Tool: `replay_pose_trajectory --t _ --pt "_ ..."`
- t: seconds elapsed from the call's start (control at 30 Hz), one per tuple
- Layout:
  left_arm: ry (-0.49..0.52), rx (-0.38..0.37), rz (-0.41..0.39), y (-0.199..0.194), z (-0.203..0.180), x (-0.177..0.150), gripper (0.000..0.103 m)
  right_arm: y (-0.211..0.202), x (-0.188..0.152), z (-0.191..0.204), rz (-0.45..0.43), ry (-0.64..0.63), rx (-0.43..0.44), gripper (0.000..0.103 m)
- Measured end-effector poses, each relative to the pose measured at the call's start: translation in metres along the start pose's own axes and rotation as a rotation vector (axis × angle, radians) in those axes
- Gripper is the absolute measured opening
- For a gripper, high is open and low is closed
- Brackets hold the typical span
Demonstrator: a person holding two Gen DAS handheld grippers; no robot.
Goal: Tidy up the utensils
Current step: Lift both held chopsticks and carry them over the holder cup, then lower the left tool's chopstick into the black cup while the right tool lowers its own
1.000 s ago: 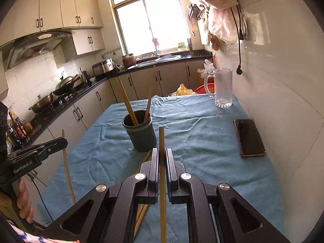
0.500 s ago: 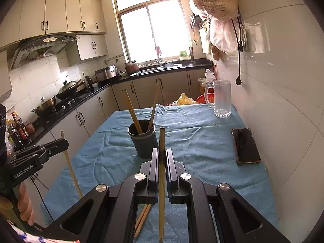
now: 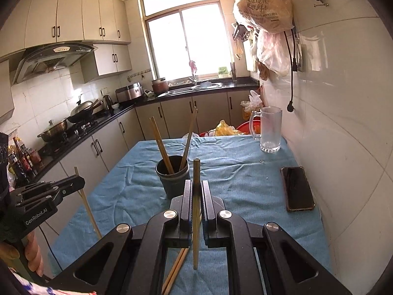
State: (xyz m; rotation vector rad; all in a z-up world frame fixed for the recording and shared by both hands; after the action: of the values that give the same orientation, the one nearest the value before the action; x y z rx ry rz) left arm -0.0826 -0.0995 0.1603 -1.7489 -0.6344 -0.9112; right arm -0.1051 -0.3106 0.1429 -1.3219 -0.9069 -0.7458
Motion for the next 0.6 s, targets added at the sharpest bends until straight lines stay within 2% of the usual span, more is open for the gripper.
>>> replay_pose_trajectory --t 0.33,0.6 --pt "-0.002 0.006 -0.010 0.004 0.006 0.013 0.005 0.005 0.012 0.002 -0.005 -0.025 -0.002 0.006" --pt "-0.004 -0.053 -0.023 -0.002 0.001 0.043 0.005 0.011 0.029 0.004 -0.011 -0.054 -0.006 0.006"
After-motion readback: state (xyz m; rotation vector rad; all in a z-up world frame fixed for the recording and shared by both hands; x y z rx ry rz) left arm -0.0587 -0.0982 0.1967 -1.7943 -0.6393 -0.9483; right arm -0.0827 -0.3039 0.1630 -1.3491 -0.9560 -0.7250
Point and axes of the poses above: each gripper's, at about its wrist camera, not at the fingertips, and y roughly the way its jaws point, z to its left, x to its top, the point moved 7 cm from there along y, roughly the way its jaws point, and after that the axes turned 11 degrees about -y, right-handed, at the moved point
